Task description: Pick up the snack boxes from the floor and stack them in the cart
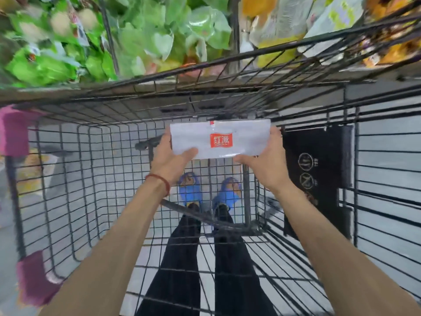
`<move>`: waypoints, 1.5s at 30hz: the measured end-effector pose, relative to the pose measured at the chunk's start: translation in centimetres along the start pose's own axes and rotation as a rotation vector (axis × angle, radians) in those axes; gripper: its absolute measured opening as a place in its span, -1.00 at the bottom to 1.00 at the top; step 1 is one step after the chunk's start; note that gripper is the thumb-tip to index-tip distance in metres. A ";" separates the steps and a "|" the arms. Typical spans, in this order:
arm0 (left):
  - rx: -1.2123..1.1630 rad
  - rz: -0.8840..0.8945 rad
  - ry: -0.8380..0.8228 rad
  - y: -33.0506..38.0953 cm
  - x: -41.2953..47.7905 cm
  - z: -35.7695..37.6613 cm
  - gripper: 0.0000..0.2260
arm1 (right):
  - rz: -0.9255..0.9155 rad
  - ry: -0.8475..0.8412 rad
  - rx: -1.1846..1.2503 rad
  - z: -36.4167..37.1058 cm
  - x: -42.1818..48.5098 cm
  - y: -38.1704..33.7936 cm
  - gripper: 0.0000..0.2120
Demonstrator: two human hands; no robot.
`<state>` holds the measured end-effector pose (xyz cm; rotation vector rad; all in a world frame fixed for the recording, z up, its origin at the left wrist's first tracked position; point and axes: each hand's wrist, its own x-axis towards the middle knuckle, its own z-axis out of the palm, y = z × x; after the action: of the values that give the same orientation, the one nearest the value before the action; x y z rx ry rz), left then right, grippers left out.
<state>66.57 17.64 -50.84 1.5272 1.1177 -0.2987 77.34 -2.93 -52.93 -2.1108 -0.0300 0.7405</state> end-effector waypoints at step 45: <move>-0.194 0.076 0.140 -2.6 -22.4 -8.2 -0.81 | -0.137 -0.202 0.132 2.3 -22.6 -11.4 -0.72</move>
<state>50.02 13.82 -33.97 1.4300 1.1596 -0.0302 60.31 -0.56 -34.20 -1.8821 -0.2270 0.8472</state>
